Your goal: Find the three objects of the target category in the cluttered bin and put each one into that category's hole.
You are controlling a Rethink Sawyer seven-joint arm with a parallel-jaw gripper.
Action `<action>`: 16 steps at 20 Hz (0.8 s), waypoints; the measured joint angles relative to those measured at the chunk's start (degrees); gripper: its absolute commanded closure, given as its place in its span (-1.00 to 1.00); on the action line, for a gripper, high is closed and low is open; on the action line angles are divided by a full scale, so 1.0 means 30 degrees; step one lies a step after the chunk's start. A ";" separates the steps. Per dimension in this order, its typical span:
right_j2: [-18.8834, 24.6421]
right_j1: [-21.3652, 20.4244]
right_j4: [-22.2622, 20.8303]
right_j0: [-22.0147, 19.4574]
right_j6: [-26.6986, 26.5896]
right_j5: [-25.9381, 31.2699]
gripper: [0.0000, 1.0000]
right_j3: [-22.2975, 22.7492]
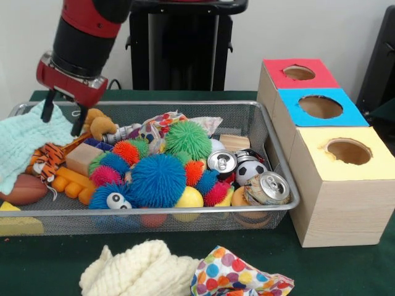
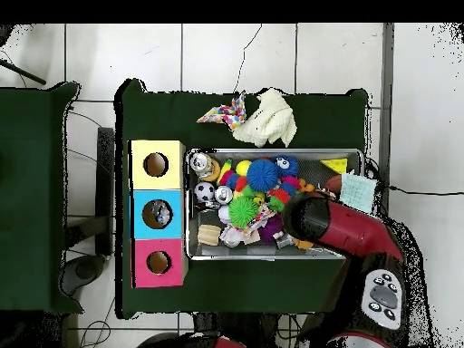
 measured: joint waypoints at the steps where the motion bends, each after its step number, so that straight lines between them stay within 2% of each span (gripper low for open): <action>1: -0.0044 -0.0045 0.0004 -0.0016 0.0000 0.0201 -1.00 0.0003; 6: -0.0160 -0.0356 -0.0008 -0.0018 0.0000 0.1228 -1.00 0.0042; 16: -0.0135 -0.0420 -0.0008 -0.0483 0.0000 0.1232 -1.00 0.0299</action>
